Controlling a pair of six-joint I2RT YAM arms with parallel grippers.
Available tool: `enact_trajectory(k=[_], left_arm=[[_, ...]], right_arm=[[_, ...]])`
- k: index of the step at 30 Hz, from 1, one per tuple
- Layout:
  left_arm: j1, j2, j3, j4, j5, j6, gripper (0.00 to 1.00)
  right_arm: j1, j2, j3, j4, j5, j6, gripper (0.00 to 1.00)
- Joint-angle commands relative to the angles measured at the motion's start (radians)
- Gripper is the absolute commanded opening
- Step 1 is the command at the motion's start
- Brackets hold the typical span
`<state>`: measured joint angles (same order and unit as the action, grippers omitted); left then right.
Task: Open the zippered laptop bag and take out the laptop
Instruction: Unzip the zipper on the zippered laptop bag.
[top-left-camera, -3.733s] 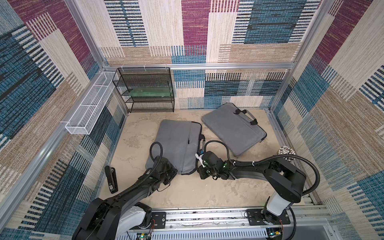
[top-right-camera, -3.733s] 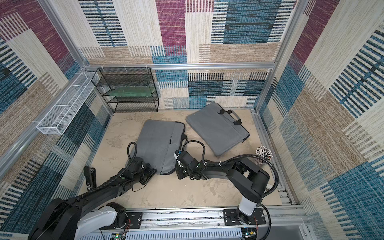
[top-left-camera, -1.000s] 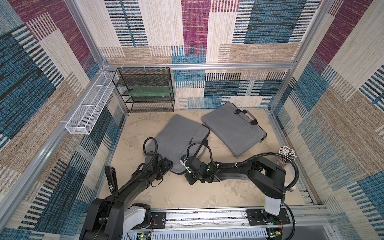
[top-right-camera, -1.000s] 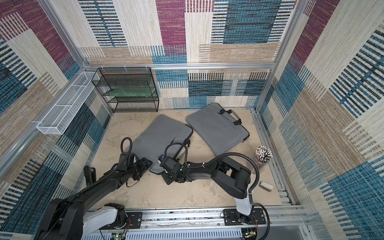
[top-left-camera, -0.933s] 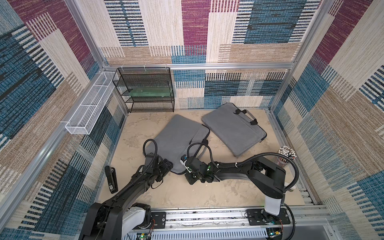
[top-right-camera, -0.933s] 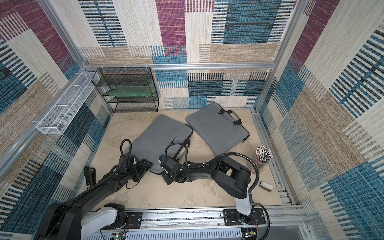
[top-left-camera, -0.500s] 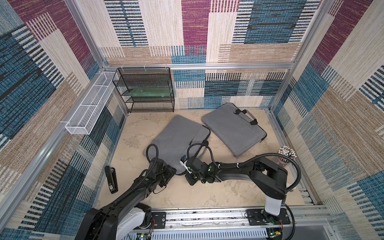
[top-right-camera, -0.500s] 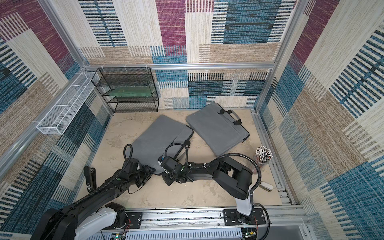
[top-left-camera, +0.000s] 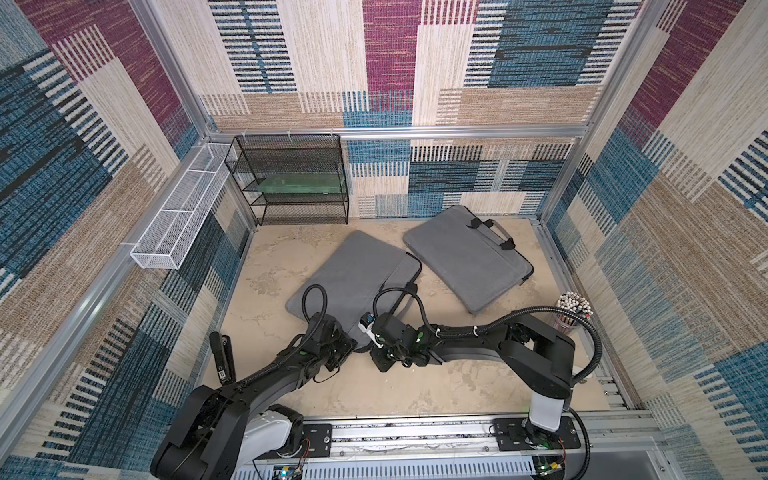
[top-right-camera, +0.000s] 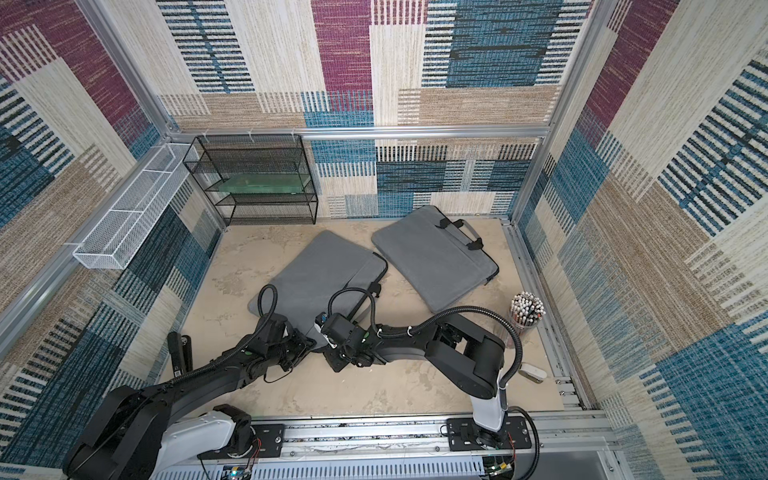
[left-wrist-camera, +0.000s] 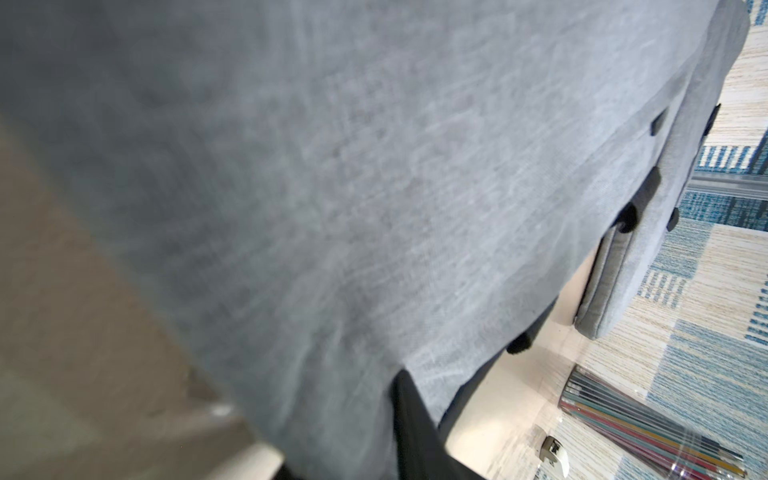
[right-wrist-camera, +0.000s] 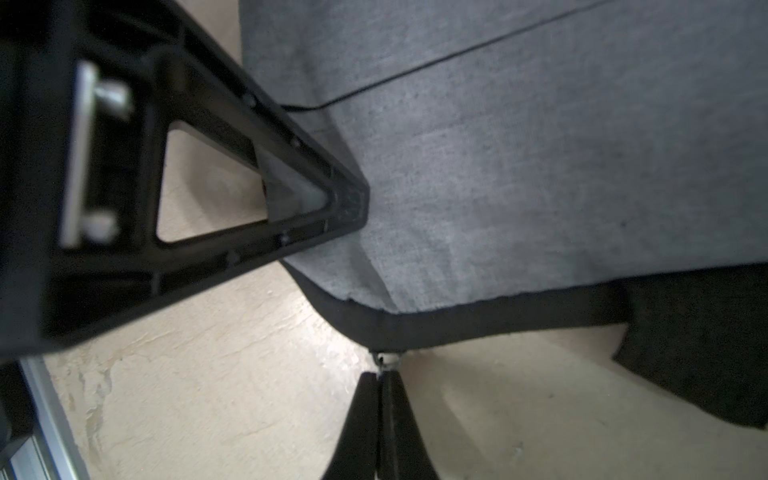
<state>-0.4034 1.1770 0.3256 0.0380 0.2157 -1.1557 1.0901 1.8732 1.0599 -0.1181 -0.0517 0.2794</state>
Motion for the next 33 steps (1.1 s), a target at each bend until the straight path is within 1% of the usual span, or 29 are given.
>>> enact_trajectory(k=[1,6,17,33], left_arm=[[-0.003,0.016,-0.007,-0.069,-0.024,-0.014,0.14],[-0.003,0.034,-0.010,-0.068,-0.033,-0.022,0.00],[-0.003,0.043,-0.014,-0.101,-0.044,-0.020,0.00],[-0.003,0.025,-0.017,-0.147,-0.065,-0.014,0.00]], right_arm=[[0.000,0.000,-0.002,-0.005,-0.016,0.010,0.00],[-0.008,0.008,0.000,-0.015,-0.005,0.019,0.00],[-0.026,0.001,-0.011,-0.050,0.064,0.050,0.00],[-0.041,0.001,-0.002,-0.056,0.089,0.060,0.00]])
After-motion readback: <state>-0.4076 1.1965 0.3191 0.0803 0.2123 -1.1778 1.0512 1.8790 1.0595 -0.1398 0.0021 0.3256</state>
